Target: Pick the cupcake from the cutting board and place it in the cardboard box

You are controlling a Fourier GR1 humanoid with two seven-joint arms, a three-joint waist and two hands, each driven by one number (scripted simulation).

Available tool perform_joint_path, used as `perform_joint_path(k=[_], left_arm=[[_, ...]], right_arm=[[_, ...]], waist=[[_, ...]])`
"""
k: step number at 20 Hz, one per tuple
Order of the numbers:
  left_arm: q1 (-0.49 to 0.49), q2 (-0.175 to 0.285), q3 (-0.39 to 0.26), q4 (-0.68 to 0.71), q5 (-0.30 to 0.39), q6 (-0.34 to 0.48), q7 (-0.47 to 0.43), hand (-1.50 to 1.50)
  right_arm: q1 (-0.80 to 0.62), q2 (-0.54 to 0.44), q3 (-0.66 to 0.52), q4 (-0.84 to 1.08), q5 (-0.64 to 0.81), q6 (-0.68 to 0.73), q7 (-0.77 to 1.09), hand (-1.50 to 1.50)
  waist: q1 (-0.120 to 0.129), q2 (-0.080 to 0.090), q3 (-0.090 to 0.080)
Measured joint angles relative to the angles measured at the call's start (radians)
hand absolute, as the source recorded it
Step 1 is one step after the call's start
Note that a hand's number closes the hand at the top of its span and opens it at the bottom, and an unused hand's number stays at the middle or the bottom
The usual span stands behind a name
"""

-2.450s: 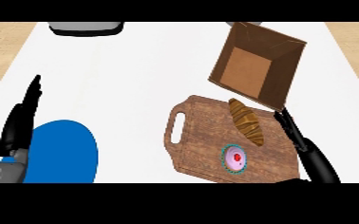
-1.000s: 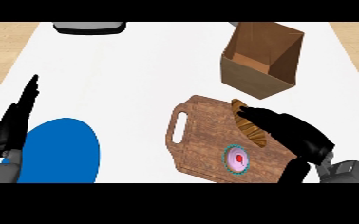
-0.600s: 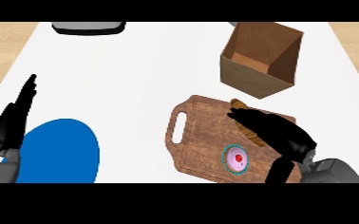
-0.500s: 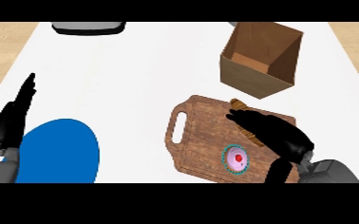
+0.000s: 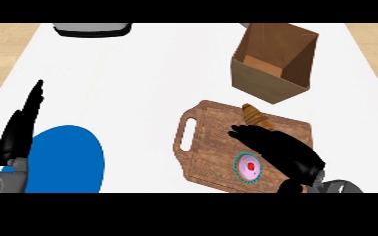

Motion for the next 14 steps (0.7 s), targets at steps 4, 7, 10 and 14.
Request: perform_joint_path(k=[4, 7, 10, 14], left_arm=[[-0.013, -0.008, 0.012, -0.006, -0.016, -0.01, 0.016, 0.0], [-0.014, -0.011, 0.032, 0.008, -0.018, -0.024, -0.001, 0.0], [-0.026, -0.011, 0.04, 0.017, -0.025, -0.031, -0.001, 0.0], [-0.014, -0.018, 0.046, -0.015, -0.032, -0.042, 0.017, 0.0]], right_arm=[[0.006, 0.027, -0.014, -0.063, -0.007, 0.052, 0.019, -1.5], [0.003, 0.055, 0.003, -0.054, 0.028, 0.068, 0.034, -1.5], [0.03, 0.061, 0.028, -0.103, 0.06, 0.105, 0.095, -1.5], [0.018, 0.095, 0.035, -0.051, 0.103, 0.111, 0.132, -1.5]], waist=[[0.0, 0.0, 0.0], [0.001, 0.0, 0.0], [-0.001, 0.0, 0.0], [0.002, 0.0, 0.0]])
